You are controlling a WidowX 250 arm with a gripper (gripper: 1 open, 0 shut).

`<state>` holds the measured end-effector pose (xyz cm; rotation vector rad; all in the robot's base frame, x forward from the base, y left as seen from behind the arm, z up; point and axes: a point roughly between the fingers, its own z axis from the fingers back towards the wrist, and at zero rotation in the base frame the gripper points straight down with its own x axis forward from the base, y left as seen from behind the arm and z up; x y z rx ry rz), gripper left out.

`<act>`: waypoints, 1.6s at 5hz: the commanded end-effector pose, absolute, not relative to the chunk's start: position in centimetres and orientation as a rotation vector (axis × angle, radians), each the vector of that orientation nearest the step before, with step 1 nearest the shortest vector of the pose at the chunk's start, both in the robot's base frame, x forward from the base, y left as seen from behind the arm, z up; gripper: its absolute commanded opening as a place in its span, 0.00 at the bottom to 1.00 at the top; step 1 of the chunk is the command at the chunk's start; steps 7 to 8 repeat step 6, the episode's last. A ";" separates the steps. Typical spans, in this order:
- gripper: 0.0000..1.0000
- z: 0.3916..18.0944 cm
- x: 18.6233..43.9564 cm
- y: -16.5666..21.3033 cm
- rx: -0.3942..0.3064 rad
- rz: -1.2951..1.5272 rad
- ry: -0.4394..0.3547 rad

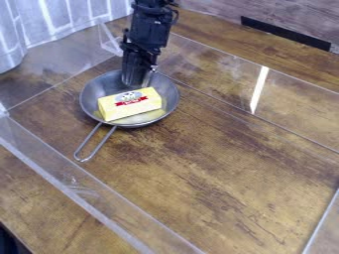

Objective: Put the yellow object in the silver pan

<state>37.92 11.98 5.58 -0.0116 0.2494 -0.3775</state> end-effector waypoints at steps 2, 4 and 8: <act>0.00 9.1 38.6 11.4 0.025 -0.396 0.173; 0.00 9.3 38.5 11.0 0.022 -0.411 0.179; 0.00 9.3 38.4 10.6 0.017 -0.427 0.186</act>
